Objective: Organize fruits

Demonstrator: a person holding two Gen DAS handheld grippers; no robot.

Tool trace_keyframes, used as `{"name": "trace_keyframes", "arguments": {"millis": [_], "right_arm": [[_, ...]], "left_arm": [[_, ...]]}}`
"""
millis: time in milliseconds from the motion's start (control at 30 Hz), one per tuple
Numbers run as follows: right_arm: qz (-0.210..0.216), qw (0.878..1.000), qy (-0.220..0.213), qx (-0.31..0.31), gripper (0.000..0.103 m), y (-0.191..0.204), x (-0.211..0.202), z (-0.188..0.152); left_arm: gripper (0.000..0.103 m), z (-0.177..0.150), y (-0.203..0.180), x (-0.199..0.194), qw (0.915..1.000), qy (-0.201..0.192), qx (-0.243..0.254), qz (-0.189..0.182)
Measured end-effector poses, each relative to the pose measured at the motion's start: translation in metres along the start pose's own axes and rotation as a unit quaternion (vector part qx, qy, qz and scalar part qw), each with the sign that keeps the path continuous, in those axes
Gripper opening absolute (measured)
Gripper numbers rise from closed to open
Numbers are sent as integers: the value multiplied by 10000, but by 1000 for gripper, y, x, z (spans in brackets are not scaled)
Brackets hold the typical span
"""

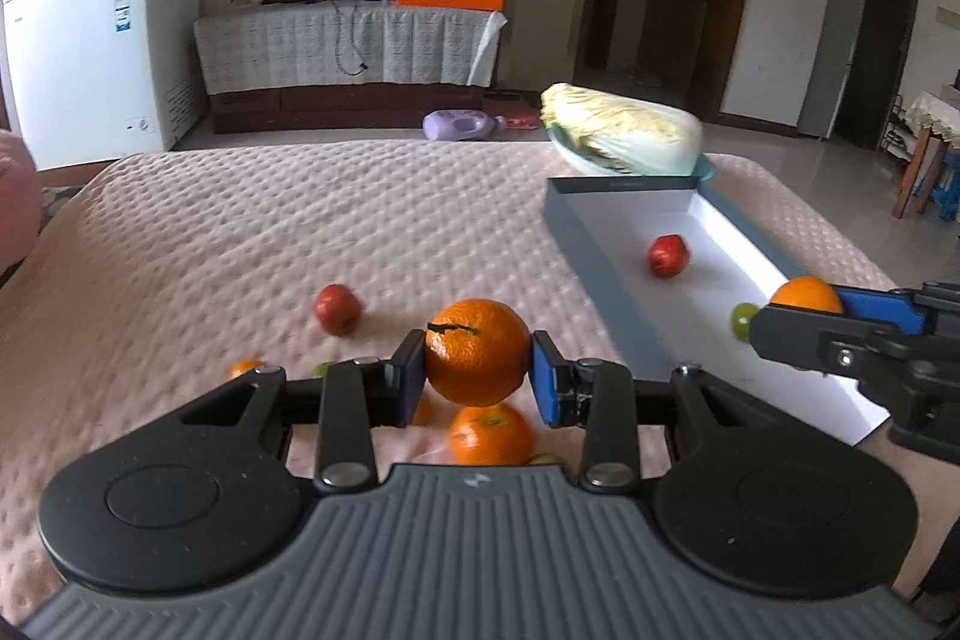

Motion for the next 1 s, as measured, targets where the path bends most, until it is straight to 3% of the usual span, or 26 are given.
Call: {"name": "trace_keyframes", "arguments": {"millis": [500,1000], "right_arm": [[-730,9970,95,246,34,-54,-26,-11],[-966,9943,93,446,34,-78,-41,-15]], "left_arm": [[42,14,-85,-6,9973,-220,320,-623],[42,23,-136,8,9940,-179,302,-1037]]}}
Point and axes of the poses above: each gripper's, at about its wrist camera, not at the fingertips, and x roughly the way its jaws point, y to its left, z to its top, the point moved 6 cm from there along x, roughly the way its jaws point, and after that the axes turned 11 degrees about z, right-handed, at the moved point
